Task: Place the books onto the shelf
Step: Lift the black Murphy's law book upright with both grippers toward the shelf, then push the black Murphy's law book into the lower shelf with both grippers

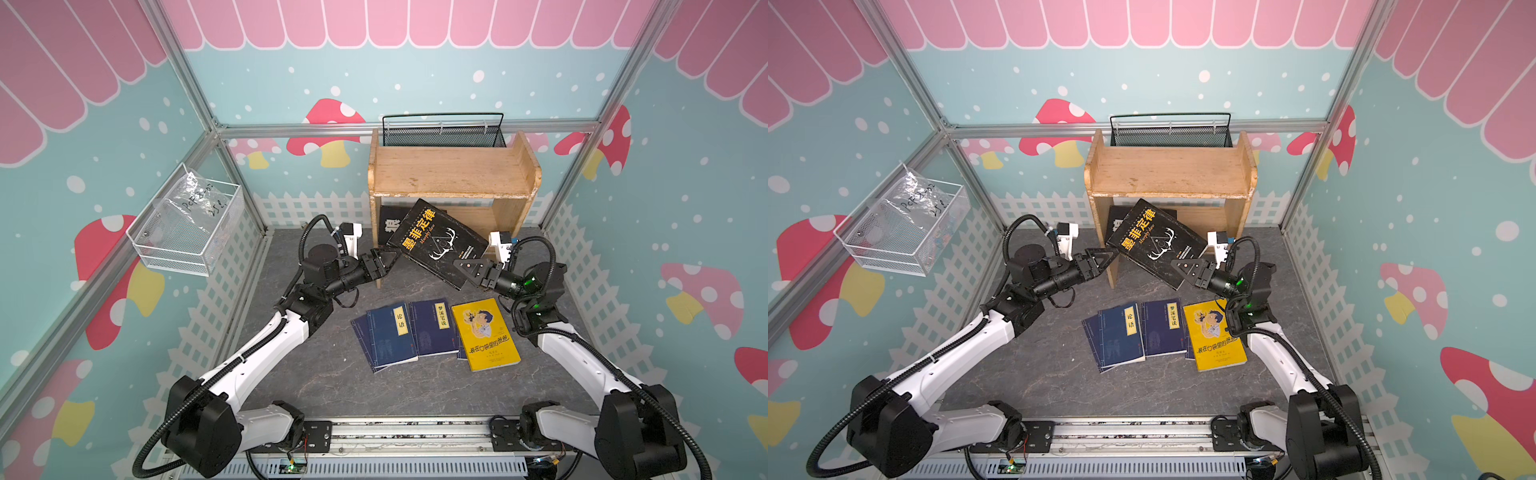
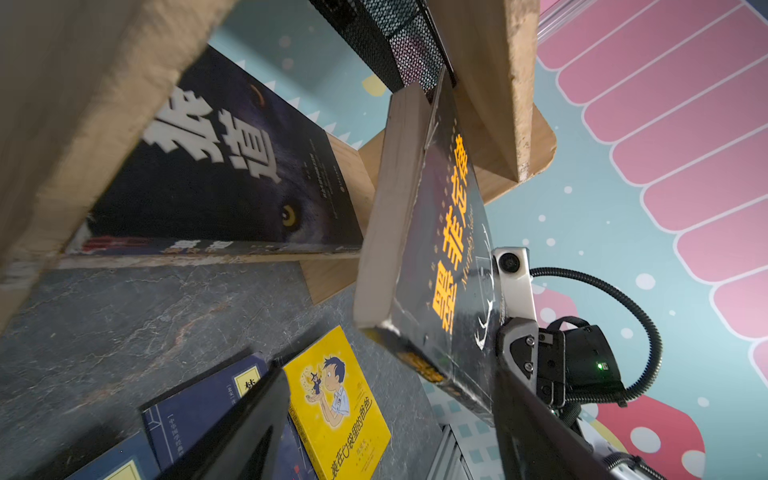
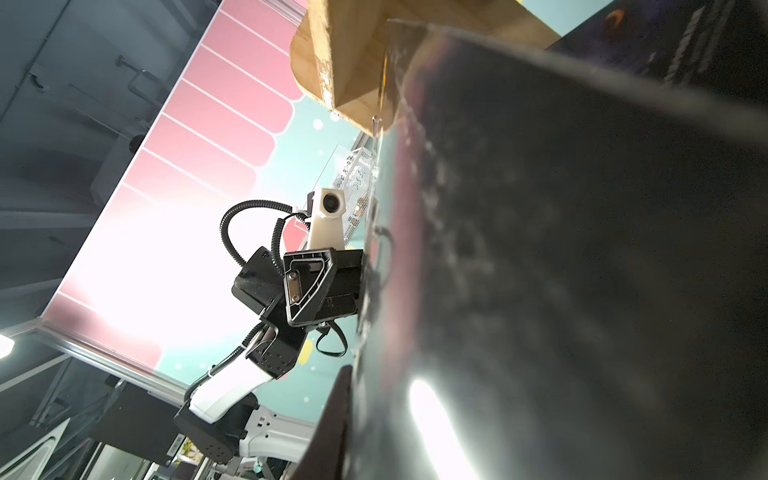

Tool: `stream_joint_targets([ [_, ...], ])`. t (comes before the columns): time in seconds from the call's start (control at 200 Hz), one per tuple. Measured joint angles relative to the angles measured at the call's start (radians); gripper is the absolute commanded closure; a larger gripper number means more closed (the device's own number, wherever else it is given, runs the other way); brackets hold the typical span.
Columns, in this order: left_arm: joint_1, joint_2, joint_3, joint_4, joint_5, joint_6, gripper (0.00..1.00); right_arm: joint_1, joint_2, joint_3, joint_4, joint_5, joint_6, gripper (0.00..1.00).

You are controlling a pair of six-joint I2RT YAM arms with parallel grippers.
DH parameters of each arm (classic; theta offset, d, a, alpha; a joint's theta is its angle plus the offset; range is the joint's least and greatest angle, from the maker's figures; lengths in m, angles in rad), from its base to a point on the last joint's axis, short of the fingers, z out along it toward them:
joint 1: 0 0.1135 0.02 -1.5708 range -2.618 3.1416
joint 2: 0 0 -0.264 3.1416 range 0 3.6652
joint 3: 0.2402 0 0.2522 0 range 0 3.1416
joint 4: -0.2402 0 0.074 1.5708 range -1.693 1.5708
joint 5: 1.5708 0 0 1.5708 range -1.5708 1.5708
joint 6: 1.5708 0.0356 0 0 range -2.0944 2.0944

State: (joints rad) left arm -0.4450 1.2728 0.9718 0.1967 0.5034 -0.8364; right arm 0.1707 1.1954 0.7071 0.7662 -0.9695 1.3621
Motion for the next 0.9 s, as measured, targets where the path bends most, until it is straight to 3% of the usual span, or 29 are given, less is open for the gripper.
stream_joint_targets([
  [0.135, 0.0, 0.04, 0.002, 0.056, 0.057, -0.029, 0.27, 0.0, 0.0, 0.0, -0.008, -0.023, 0.0, 0.84],
  [0.485, 0.002, 0.099, 0.016, 0.175, 0.092, -0.119, 0.73, -0.001, 0.0, 0.0, -0.029, -0.035, -0.013, 0.83],
  [0.63, 0.005, 0.108, 0.016, 0.214, 0.096, -0.175, 0.85, -0.003, 0.003, 0.001, -0.027, -0.029, -0.024, 0.82],
  [0.795, -0.008, 0.108, 0.016, 0.259, 0.07, -0.193, 1.0, -0.006, 0.034, 0.01, -0.031, -0.005, -0.035, 0.7],
  [0.901, -0.02, 0.107, 0.005, 0.28, 0.023, -0.203, 1.0, -0.006, 0.067, 0.029, -0.034, 0.016, -0.027, 0.46],
])
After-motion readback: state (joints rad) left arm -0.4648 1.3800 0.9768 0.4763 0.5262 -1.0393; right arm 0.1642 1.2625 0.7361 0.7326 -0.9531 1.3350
